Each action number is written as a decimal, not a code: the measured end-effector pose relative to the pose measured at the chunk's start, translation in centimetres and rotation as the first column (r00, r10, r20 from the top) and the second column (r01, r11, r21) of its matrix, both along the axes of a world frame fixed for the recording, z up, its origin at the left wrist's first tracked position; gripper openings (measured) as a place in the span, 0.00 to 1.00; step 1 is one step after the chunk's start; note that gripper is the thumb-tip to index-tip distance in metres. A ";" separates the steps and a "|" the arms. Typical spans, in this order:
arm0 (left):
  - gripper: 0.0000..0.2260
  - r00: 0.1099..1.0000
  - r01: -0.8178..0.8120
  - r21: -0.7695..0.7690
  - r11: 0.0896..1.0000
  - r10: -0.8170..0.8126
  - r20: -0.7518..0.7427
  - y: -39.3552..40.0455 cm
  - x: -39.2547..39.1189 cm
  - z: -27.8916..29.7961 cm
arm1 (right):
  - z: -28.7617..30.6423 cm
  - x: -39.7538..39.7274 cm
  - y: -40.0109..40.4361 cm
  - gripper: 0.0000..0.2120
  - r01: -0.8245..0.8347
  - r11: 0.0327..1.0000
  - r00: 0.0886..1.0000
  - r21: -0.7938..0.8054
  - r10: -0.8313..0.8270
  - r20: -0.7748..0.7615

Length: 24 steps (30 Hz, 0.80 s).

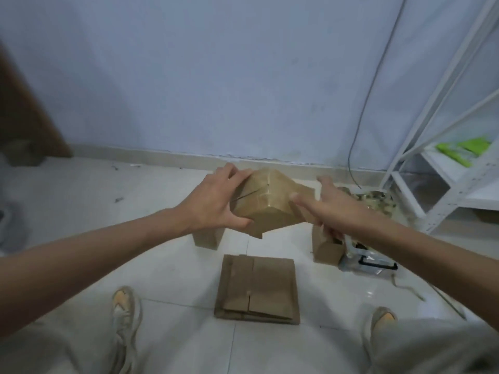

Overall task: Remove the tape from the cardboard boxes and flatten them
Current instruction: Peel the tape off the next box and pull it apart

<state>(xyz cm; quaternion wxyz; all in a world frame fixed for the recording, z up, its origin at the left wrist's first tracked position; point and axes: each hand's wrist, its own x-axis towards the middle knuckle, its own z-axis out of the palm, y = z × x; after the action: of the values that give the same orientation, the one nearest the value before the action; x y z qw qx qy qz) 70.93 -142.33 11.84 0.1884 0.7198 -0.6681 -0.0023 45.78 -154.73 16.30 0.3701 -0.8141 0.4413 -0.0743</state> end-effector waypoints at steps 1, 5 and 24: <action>0.47 0.999 0.002 0.001 1.000 -0.002 0.047 0.5 0.7 0.5 | 0.3 0.1 0.4 0.44 -0.059 0.991 0.998 -0.117 0.056 -0.026; 0.49 0.974 0.060 0.068 0.996 -0.073 0.212 1.3 1.6 0.8 | -0.5 2.1 -0.3 0.54 -0.373 0.776 0.928 -0.509 0.307 -0.213; 0.47 0.938 0.159 0.030 0.987 -0.141 -0.317 1.0 3.3 -0.2 | -6.5 3.7 -2.6 0.46 -0.458 0.878 0.880 -0.137 0.470 0.067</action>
<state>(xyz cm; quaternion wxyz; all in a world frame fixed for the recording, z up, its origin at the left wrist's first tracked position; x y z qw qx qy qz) 74.26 -141.33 11.62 0.2716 0.6622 -0.6822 -0.1496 49.49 -157.36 9.79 0.3503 -0.9116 0.2095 -0.0490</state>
